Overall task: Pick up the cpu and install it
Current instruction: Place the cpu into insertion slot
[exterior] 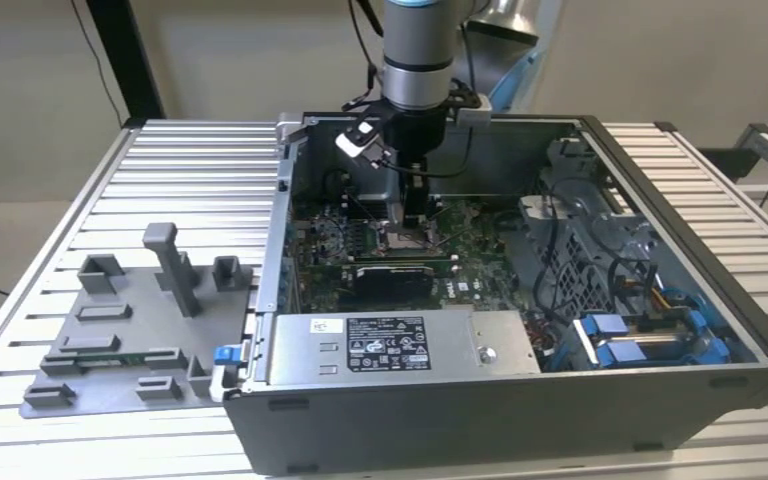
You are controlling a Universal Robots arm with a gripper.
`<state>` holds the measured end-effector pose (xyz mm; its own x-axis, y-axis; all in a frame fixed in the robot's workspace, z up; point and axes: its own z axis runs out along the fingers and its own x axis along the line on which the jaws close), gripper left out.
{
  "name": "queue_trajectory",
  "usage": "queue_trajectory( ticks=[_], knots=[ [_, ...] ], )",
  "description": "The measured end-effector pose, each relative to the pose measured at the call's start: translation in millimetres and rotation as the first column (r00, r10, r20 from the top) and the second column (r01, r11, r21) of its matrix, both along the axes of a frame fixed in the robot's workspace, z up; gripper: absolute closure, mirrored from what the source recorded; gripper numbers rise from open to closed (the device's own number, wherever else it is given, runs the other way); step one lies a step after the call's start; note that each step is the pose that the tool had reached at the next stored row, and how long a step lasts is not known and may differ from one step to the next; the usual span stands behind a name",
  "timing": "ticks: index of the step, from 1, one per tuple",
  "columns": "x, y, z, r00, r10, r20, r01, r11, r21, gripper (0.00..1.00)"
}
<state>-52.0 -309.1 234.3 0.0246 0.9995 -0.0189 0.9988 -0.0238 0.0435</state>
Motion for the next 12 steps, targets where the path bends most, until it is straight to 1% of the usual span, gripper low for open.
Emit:
queue_trajectory(
  ticks=[3, 6, 9, 12],
  knots=[
    [-0.1, -0.1, -4.4, 1.0, 0.0, 0.0018, 0.0, 1.0, -0.0003, 1.0],
    [-0.3, 0.0, -9.3, 1.0, 0.0, 0.0058, 0.0, 1.0, 0.0, 1.0],
    [-0.4, 0.0, -13.7, 1.0, 0.0, 0.0072, 0.0, 1.0, -0.0002, 1.0],
    [-0.5, 0.0, -16.7, 1.0, 0.0, 0.0077, 0.0, 1.0, -0.0003, 1.0]
  ],
)
